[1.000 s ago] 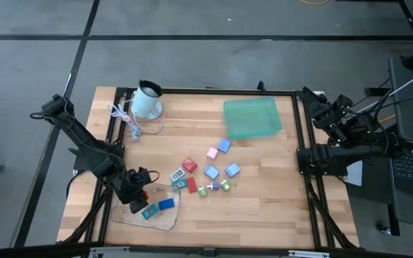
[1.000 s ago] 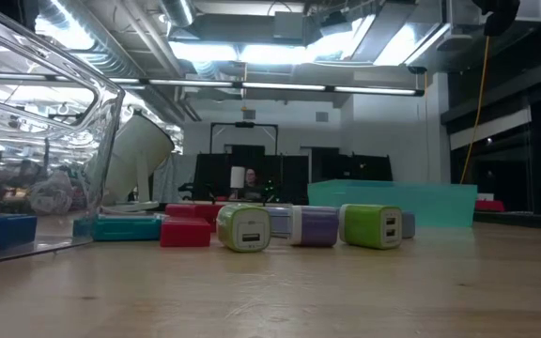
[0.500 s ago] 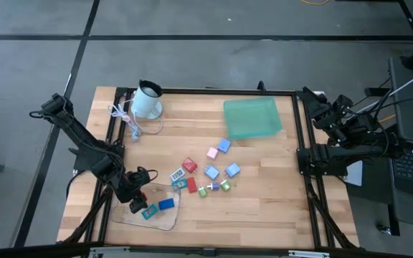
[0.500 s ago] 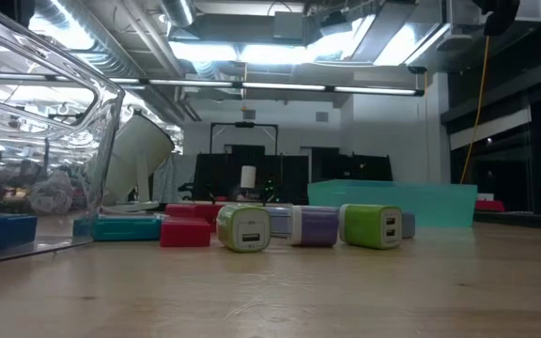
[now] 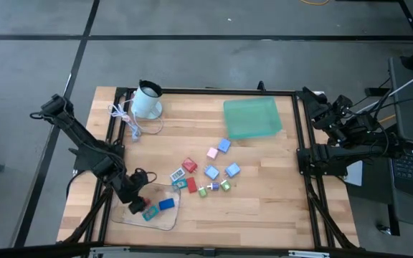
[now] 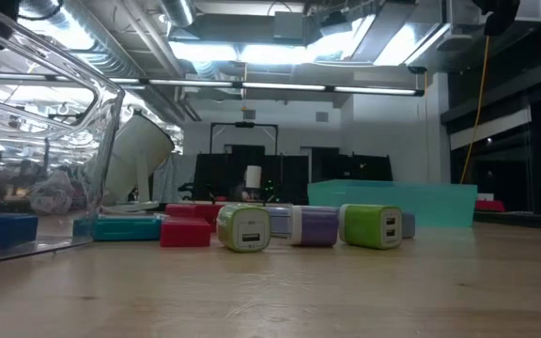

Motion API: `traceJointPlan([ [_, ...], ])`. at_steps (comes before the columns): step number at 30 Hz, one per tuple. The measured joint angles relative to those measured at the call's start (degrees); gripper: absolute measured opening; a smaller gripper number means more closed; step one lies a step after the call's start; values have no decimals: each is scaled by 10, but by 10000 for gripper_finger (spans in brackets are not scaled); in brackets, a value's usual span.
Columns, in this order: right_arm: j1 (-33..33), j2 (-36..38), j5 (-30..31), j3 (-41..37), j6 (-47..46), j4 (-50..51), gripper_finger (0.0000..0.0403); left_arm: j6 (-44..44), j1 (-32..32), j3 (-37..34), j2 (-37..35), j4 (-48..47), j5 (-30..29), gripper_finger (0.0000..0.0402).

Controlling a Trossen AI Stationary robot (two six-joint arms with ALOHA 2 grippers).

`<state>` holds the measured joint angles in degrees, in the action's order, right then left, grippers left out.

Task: Pick & Place Office items
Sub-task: Put the white digital clock into the transparent bin

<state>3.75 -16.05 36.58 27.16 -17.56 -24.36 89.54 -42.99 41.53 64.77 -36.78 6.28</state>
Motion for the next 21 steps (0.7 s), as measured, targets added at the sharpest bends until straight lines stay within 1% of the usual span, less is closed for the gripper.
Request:
traceJointPlan([
  [2, 0, 0, -2, 0, 0, 0, 261, -1, 6, 0, -2, 9, -6, 329],
  [4, 0, 0, -2, 0, -1, 0, 261, -1, 15, 1, -14, 23, -25, 329],
  [7, 0, 0, -2, 0, -2, 0, 261, -5, 39, 18, -24, 30, -76, 329],
  [8, 0, 0, -2, 0, -2, 0, 261, -12, 47, 26, -29, 26, -93, 329],
  [11, 0, 0, -2, 0, -2, 0, 261, -40, 72, 55, -37, 32, -114, 329],
  [14, 0, 0, -2, 0, -2, 0, 261, -91, 104, 83, -41, 28, -142, 329],
  [16, 0, 0, -2, 0, -2, 0, 261, -119, 132, 96, -41, 13, -140, 329],
  [18, 0, 0, -2, 0, -2, 0, 261, -142, 167, 100, -36, -36, -130, 329],
  [21, 0, 0, -1, 0, -2, 1, 261, -206, 225, 101, -17, -96, -97, 329],
])
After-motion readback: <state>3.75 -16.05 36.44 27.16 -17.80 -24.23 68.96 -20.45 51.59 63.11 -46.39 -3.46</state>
